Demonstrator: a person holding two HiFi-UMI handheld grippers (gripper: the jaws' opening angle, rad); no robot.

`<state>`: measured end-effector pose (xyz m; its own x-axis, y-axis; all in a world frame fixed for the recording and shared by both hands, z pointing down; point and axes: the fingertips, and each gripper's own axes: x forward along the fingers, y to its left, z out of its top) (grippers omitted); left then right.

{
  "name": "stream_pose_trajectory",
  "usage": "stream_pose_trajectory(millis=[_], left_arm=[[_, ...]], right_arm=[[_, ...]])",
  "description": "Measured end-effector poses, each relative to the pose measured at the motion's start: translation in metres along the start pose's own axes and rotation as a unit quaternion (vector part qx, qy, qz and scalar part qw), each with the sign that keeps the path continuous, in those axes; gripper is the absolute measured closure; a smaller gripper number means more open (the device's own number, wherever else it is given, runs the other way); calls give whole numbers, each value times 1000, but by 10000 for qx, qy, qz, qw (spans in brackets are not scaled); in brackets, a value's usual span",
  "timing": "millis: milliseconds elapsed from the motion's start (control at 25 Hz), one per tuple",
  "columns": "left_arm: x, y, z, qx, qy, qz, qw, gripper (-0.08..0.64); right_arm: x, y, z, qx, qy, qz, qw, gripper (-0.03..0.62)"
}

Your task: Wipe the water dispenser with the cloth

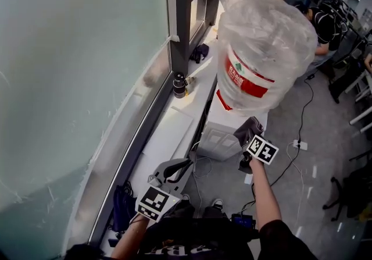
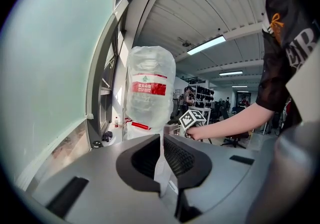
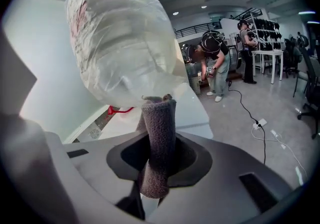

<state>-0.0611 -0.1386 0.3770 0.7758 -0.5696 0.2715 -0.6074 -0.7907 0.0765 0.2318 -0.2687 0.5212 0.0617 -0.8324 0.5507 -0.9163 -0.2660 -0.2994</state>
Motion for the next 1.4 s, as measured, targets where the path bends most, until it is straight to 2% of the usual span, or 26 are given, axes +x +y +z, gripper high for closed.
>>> stream_pose_trajectory(millis=[200,360,520,680,880,1080,1240,1400], left_arm=[[14,-22,-2,-28,46,-72,10000,529],[22,-44,0,-98,42,35,9999,529],[27,-70,3,-127,3,240,9996,529],[28,-91,2,-183,-77,434,9989,529],[24,-107,-6,-217,-137,685,9973,529],[16,-112,-23,-287,-186,917,9952,529],[7,-105,-44,-260,-133,1148,9930,529],[0,-92,-70,-337,-111,1303,9908,529]], right_arm=[[-14,-49,2,13,-18,-186,9998,488],[-24,-86,4,-74,48,-282,9996,488],[-36,-113,5,-424,188,-275,9985,488],[-52,-122,4,-787,201,-77,9967,489],[-63,-99,-18,-1003,302,571,9929,489],[-64,-53,-45,-1225,455,1171,9845,489],[-54,-4,-58,-1613,528,1567,9730,489],[-39,40,-61,-2177,407,1756,9592,489]])
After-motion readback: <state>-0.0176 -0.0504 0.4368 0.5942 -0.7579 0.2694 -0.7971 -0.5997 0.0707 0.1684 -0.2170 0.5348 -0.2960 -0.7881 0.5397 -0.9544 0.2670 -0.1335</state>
